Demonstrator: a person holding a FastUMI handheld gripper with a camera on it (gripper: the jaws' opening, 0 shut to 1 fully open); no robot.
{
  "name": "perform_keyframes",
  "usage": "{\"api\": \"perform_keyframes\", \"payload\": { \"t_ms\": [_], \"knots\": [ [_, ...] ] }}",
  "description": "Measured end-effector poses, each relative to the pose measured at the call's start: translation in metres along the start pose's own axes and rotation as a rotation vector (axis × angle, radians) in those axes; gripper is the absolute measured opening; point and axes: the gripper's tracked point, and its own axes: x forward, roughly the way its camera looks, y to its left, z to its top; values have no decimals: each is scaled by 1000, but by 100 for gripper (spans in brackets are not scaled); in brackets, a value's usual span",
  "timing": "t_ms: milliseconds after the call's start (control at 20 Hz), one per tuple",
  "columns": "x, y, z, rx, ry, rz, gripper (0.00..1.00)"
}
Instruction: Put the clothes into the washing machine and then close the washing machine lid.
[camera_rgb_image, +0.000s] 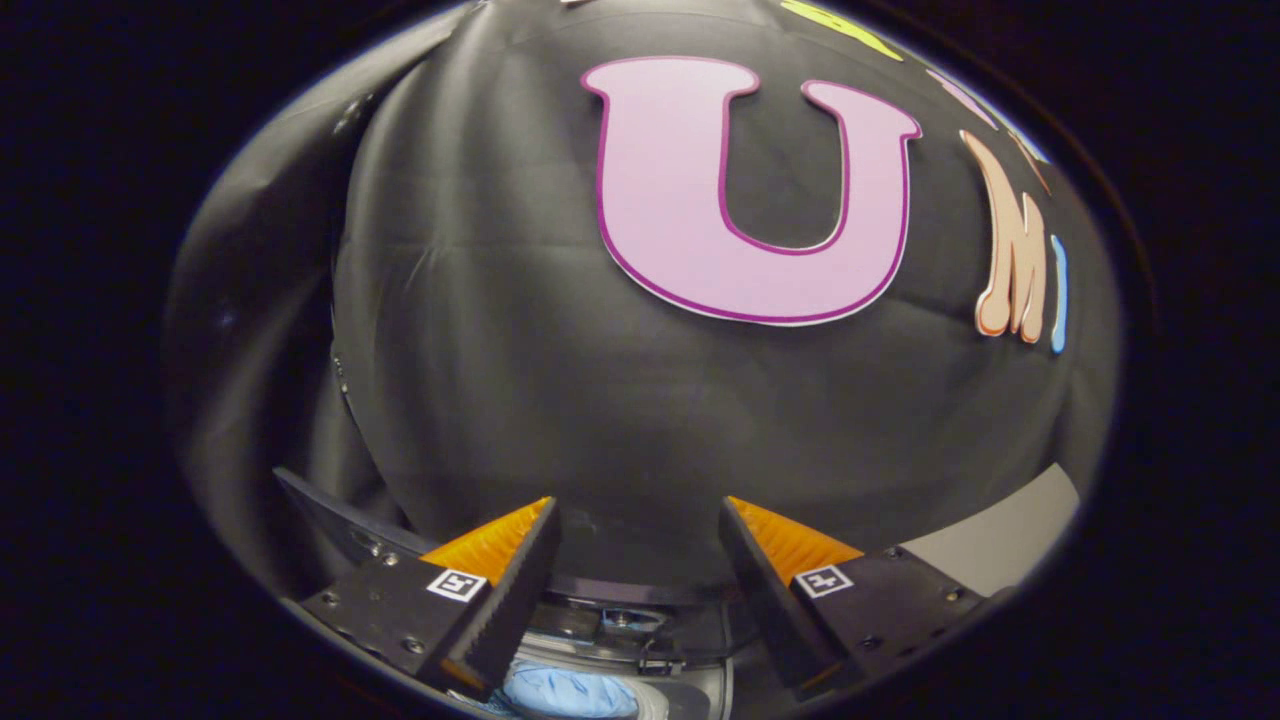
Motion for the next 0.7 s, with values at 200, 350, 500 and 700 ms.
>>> {"api": "perform_keyframes", "payload": {
  "t_ms": [200,350,500,700],
  "knots": [
    [2,-1,-10,145,58,16,96],
    [1,2,-10,115,68,39,96],
    [3,3,-14,115,90,59,97],
    [6,0,-11,112,74,76,97]
  ]
}}
